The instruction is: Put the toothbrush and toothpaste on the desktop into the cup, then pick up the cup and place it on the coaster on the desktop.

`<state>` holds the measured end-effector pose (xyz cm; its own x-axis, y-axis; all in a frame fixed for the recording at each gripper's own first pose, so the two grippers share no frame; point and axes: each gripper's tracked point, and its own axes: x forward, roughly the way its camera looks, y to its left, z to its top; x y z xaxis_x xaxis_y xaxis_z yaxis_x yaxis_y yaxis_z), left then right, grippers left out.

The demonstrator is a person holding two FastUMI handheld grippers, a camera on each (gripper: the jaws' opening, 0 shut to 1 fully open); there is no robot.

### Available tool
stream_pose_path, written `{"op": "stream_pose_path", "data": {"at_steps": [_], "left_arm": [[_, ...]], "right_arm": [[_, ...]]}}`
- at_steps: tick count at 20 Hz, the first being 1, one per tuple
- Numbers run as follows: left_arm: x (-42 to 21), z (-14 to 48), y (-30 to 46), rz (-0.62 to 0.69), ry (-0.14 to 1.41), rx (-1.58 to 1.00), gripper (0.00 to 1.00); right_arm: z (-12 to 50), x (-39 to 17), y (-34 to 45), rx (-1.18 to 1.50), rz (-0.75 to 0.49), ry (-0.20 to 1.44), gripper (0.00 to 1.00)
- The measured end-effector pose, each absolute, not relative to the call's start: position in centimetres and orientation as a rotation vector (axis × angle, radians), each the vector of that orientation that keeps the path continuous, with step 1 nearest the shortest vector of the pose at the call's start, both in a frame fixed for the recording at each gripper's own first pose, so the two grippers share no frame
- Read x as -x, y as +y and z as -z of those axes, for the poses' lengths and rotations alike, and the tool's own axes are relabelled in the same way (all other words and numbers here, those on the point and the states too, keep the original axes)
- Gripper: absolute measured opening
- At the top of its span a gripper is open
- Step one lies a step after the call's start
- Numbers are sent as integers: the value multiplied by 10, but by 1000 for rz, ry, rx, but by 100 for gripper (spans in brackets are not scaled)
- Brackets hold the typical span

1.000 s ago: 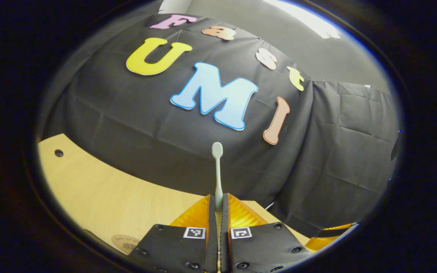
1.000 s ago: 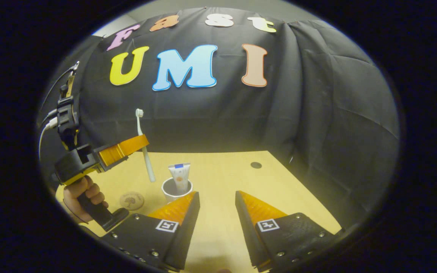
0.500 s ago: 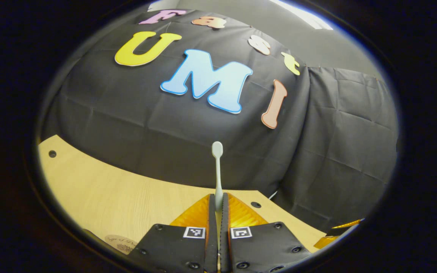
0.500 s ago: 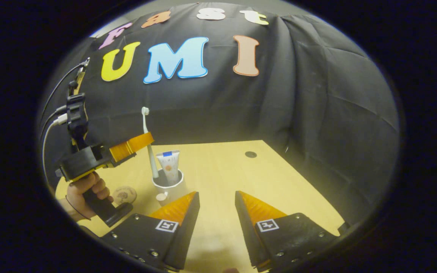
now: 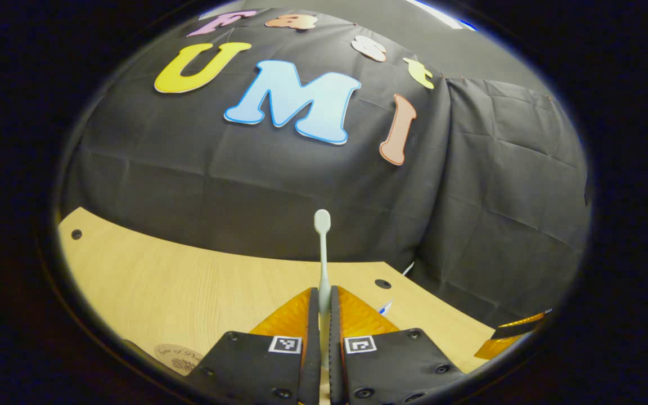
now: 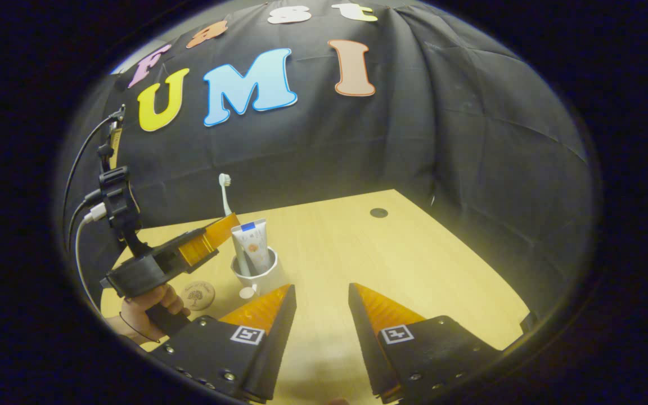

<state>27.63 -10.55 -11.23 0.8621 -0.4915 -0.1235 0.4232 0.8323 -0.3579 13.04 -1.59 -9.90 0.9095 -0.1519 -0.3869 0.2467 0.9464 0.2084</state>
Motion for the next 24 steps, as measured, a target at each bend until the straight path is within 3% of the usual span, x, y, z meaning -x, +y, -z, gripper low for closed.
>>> {"op": "stream_pose_path", "data": {"at_steps": [3,5,6,7,9,10,11,12,13,14,15,16,18,21,22,23,24], "left_arm": [[-271,120,-107,487,246,315,12],[-269,125,-105,479,269,315,17],[-267,126,-104,479,278,319,12],[-265,128,-105,476,283,320,23],[-263,130,-104,476,293,311,25],[-261,131,-104,482,297,310,17],[-260,132,-105,482,303,311,29],[-259,140,-107,478,309,309,24],[-257,139,-108,485,315,311,33],[-256,140,-106,482,325,306,35],[-254,141,-105,482,331,303,54],[-252,139,-101,478,333,303,58],[-247,134,-95,462,328,313,59],[-232,130,-83,441,332,313,51],[-227,128,-81,447,333,316,66],[-222,127,-78,435,331,313,64],[-216,123,-72,430,329,308,76]], "right_arm": [[99,-133,-11,-287,183,381,60],[99,-134,-13,-292,191,377,60],[99,-133,-15,-293,200,377,60],[100,-133,-16,-301,206,381,60],[103,-131,-12,-349,191,400,60],[104,-131,-11,-378,187,404,60],[106,-131,-12,-403,190,403,60],[107,-131,-13,-423,195,401,60],[107,-130,-14,-434,202,393,60],[105,-130,-15,-435,203,385,60],[104,-128,-14,-428,207,379,60],[100,-131,-13,-427,194,366,60],[96,-137,-15,-425,181,348,60],[93,-138,-6,-402,145,338,60],[94,-137,-5,-378,140,341,80],[97,-141,0,-371,117,345,100],[92,-139,7,-379,99,352,95]]}}
